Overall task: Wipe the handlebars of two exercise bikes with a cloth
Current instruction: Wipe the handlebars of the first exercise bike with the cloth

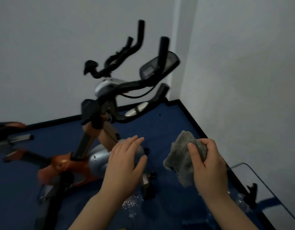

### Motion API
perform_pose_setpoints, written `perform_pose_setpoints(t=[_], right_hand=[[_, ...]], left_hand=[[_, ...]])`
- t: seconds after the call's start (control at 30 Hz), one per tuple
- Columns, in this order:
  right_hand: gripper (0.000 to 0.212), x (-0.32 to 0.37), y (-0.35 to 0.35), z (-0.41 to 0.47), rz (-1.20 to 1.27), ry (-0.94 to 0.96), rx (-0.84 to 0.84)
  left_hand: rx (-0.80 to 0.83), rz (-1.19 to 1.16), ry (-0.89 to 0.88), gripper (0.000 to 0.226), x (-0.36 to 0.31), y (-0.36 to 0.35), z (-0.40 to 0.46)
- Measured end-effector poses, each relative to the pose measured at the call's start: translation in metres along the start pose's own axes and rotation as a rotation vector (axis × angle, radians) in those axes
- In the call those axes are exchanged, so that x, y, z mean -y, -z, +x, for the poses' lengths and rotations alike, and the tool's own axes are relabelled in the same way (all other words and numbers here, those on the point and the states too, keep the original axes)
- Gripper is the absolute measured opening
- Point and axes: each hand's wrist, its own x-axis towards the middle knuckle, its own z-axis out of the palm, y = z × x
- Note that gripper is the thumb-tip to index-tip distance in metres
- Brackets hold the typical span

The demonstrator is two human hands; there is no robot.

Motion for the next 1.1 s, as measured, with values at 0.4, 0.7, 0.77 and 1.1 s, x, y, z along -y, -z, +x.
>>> perform_pose_setpoints(t=[0.4,0.7,0.77,1.1], right_hand=[[0.014,0.100,-0.125,-0.025,0.303,-0.126,0.063],[0.015,0.160,-0.199,-0.012,0.259,-0.073,-0.092],[0.017,0.171,-0.206,0.005,0.198,0.010,-0.123],[0.027,0.156,-0.263,0.101,-0.491,0.531,0.297]], left_hand=[[-0.113,-0.052,0.037,0.051,0.112,0.114,-0.032],[-0.048,-0.087,0.006,0.050,0.208,0.169,-0.011],[-0.037,-0.119,-0.003,0.049,0.214,0.172,-0.002],[-0.069,-0.194,-0.077,0.044,0.222,0.159,0.062]])
